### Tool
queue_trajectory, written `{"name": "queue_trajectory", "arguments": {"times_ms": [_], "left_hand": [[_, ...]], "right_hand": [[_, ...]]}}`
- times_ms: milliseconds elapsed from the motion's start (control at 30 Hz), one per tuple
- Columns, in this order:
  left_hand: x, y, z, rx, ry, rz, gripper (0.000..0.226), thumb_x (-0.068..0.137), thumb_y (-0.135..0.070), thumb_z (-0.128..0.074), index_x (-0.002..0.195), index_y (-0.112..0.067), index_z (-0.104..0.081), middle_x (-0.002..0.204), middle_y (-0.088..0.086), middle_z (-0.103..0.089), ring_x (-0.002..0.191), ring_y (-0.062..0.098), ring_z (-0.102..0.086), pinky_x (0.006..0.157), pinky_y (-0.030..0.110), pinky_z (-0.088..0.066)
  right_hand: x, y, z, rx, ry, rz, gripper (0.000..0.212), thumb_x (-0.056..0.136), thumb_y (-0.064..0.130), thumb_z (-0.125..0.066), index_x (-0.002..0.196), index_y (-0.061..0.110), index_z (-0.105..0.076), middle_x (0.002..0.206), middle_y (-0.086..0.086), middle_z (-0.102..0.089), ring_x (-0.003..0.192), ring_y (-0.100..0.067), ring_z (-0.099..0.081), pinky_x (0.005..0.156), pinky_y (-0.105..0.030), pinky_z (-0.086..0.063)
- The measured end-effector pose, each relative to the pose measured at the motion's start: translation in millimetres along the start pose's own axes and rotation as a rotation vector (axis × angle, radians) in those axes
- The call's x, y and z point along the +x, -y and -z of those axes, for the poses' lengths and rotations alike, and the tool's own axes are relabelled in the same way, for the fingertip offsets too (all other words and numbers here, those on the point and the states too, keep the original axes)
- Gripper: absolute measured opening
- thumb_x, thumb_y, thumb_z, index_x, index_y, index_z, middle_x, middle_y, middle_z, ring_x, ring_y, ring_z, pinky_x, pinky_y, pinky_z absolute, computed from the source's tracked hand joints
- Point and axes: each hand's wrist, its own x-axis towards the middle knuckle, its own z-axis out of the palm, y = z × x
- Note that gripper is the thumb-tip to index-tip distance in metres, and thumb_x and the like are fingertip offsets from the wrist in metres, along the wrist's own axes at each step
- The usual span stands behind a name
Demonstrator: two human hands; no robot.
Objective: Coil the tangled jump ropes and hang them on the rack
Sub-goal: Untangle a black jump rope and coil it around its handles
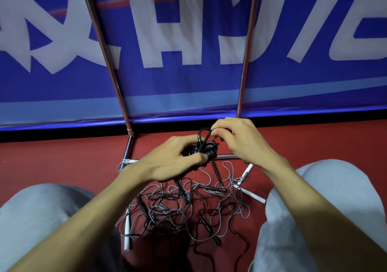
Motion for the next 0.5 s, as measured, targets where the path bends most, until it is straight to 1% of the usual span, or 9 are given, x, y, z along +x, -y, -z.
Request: {"name": "queue_trajectory", "arguments": {"times_ms": [100, 167, 200, 233, 300, 333, 400, 433, 500], "left_hand": [[-1, 0, -2, 0.041, 0.047, 0.029, 0.018, 0.082, -0.043, -0.053, 0.090, -0.029, -0.060, 0.074, -0.006, -0.062, 0.054, 0.007, -0.046, 0.055, 0.026, -0.039], [0, 4, 0, 0.181, 0.055, 0.052, 0.017, 0.086, -0.048, -0.051, 0.095, -0.036, -0.060, 0.073, -0.010, -0.063, 0.056, 0.006, -0.048, 0.057, 0.028, -0.038], [0, 5, 2, 0.277, 0.055, 0.069, 0.017, 0.089, -0.051, -0.049, 0.100, -0.042, -0.058, 0.071, -0.011, -0.063, 0.057, 0.005, -0.050, 0.059, 0.029, -0.037], [0, 6, 3, 0.360, 0.053, 0.088, 0.018, 0.091, -0.053, -0.047, 0.104, -0.047, -0.055, 0.071, -0.010, -0.062, 0.057, 0.004, -0.050, 0.059, 0.029, -0.036], [1, 8, 4, 0.444, 0.049, 0.111, 0.020, 0.093, -0.056, -0.042, 0.111, -0.053, -0.051, 0.072, -0.007, -0.065, 0.059, 0.005, -0.052, 0.059, 0.030, -0.036], [2, 8, 3, 0.454, 0.049, 0.113, 0.022, 0.094, -0.057, -0.040, 0.113, -0.054, -0.049, 0.075, -0.004, -0.067, 0.061, 0.008, -0.054, 0.060, 0.030, -0.038], [4, 9, 1, 0.463, 0.046, 0.095, 0.023, 0.093, -0.059, -0.037, 0.115, -0.057, -0.045, 0.081, 0.000, -0.071, 0.067, 0.015, -0.059, 0.064, 0.031, -0.043], [5, 9, 1, 0.472, 0.044, 0.087, 0.024, 0.093, -0.060, -0.036, 0.115, -0.057, -0.043, 0.082, 0.001, -0.071, 0.070, 0.017, -0.060, 0.067, 0.032, -0.046], [5, 9, 1, 0.504, 0.042, 0.091, 0.026, 0.092, -0.062, -0.035, 0.116, -0.058, -0.043, 0.083, 0.001, -0.070, 0.074, 0.019, -0.061, 0.071, 0.034, -0.046]], "right_hand": [[-2, 1, -3, 0.001, -0.039, 0.023, 0.013, 0.089, 0.034, -0.055, 0.090, 0.030, -0.068, 0.078, 0.015, -0.060, 0.081, -0.010, -0.056, 0.077, -0.042, -0.050], [-3, 5, 1, 0.020, -0.068, 0.061, 0.010, 0.087, 0.034, -0.058, 0.087, 0.029, -0.068, 0.077, 0.010, -0.063, 0.075, -0.011, -0.056, 0.072, -0.039, -0.049], [-3, 8, 4, 0.063, -0.077, 0.060, 0.006, 0.085, 0.030, -0.064, 0.084, 0.027, -0.069, 0.076, 0.008, -0.065, 0.072, -0.010, -0.057, 0.071, -0.035, -0.049], [-3, 11, 8, 0.138, -0.092, 0.037, 0.003, 0.082, 0.025, -0.071, 0.080, 0.024, -0.069, 0.072, 0.005, -0.066, 0.067, -0.009, -0.057, 0.068, -0.030, -0.047], [-4, 15, 14, 0.335, -0.159, -0.048, 0.015, 0.071, 0.019, -0.082, 0.075, 0.018, -0.068, 0.060, 0.000, -0.061, 0.055, -0.009, -0.050, 0.056, -0.024, -0.042], [-3, 16, 16, 0.450, -0.194, -0.084, 0.018, 0.069, 0.015, -0.084, 0.074, 0.014, -0.067, 0.054, 0.000, -0.057, 0.050, -0.010, -0.047, 0.050, -0.022, -0.040], [-3, 20, 13, 0.698, -0.218, -0.137, 0.015, 0.071, 0.007, -0.080, 0.072, 0.006, -0.065, 0.049, 0.001, -0.055, 0.044, -0.012, -0.046, 0.045, -0.022, -0.041], [-2, 22, 11, 0.778, -0.226, -0.155, 0.013, 0.074, 0.005, -0.077, 0.072, 0.005, -0.064, 0.049, 0.000, -0.055, 0.044, -0.013, -0.046, 0.045, -0.022, -0.042], [-1, 23, 5, 0.756, -0.243, -0.139, 0.013, 0.081, 0.010, -0.072, 0.072, 0.008, -0.062, 0.055, -0.001, -0.056, 0.047, -0.012, -0.048, 0.049, -0.022, -0.043]]}}
